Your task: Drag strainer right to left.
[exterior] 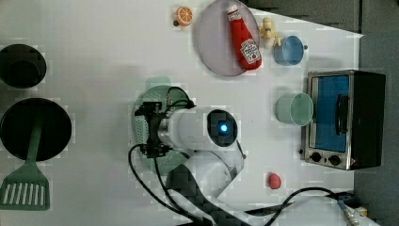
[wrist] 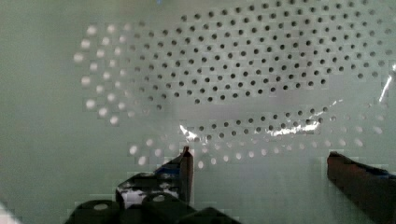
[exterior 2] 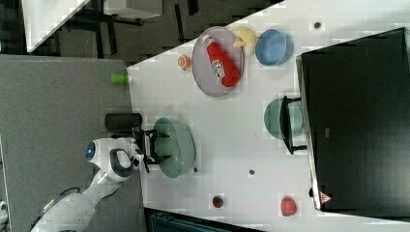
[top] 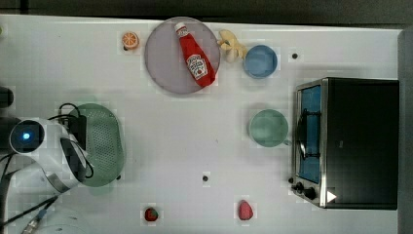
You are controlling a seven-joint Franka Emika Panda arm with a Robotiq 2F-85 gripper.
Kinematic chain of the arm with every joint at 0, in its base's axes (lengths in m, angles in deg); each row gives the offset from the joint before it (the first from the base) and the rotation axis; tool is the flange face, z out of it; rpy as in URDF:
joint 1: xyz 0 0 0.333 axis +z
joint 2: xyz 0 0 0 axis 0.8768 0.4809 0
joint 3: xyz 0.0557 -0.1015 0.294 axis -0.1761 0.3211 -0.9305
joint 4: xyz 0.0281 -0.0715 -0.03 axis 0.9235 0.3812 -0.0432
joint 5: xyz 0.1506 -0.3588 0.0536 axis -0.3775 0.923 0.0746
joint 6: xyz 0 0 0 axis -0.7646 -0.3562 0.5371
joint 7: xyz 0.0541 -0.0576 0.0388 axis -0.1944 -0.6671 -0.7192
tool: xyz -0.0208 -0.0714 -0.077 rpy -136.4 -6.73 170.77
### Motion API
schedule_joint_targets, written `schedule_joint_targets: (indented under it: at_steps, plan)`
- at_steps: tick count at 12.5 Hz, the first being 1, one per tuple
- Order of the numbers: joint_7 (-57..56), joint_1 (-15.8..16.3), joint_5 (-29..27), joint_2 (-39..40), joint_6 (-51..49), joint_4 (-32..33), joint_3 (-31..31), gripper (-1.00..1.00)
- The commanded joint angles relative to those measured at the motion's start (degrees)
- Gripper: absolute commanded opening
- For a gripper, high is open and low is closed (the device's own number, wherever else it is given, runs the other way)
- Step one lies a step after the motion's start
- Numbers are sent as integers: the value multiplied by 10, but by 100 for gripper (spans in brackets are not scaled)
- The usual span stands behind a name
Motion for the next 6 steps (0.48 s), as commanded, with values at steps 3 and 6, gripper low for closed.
schedule_joint_targets:
  at_steps: [3,6]
  plan:
    - [50,16,-16,16,-2,-50,-4,100]
    - [-3,15,-10,-11,-49,-46,16,100]
